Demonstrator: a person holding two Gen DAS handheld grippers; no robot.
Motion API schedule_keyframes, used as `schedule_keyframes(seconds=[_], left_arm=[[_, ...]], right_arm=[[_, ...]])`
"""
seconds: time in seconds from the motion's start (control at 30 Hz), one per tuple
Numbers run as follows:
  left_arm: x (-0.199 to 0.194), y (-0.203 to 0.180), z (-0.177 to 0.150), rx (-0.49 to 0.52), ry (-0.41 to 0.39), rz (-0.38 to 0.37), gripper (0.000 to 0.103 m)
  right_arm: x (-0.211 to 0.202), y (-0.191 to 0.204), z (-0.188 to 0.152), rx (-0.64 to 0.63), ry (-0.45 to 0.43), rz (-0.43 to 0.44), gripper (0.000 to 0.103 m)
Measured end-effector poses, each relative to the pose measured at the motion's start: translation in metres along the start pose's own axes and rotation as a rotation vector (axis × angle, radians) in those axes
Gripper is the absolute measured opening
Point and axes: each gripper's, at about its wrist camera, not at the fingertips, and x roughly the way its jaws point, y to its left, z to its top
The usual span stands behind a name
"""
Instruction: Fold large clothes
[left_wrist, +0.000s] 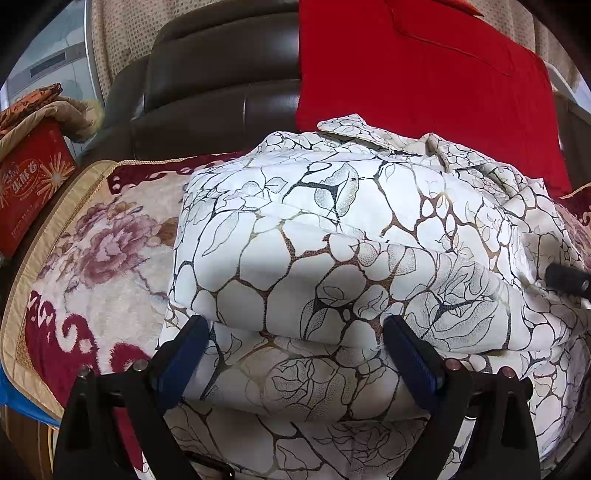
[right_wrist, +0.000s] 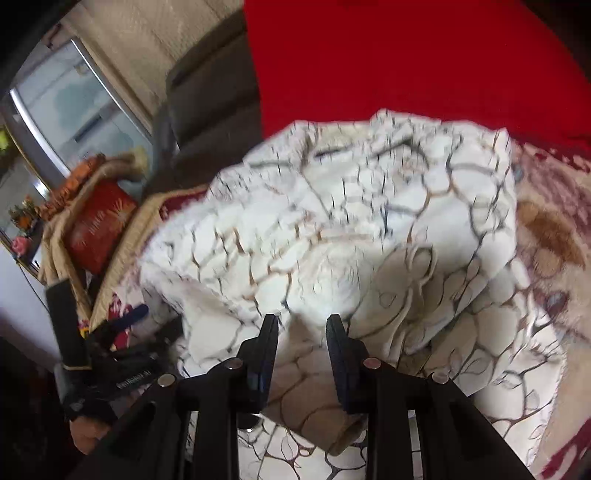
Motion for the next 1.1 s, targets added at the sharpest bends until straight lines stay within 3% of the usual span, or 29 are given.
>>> schedule_keyframes(seconds=[0.1, 0.3, 0.77, 0.93, 1.1], left_arm=[[0.001, 0.001, 0.0, 0.0, 0.0, 0.0, 0.096], [0.003, 0.0, 0.0, 0.009, 0.001, 0.005, 0.096], [0.003, 0.0, 0.0, 0.006, 0.0, 0.004, 0.096], [0.003, 0.0, 0.0, 0.011, -0.001, 0.009, 0.096], [0.002, 0.001, 0.001, 0.012, 0.011, 0.004, 0.096]], right_arm=[[-0.005, 0.001, 0.002, 0.003, -0.027, -0.005, 0.031], [0.027, -0.006, -0.001, 0.014, 0.097, -0.055, 0.031], [-0.007, -0.005, 0.002, 0.015, -0.015, -0.014, 0.031], [0.019, -0.011, -0.002, 0.009, 0.099, -0.063, 0.031], [0.02, -0.005, -0.003, -0.033, 0.097, -0.082, 0.031]])
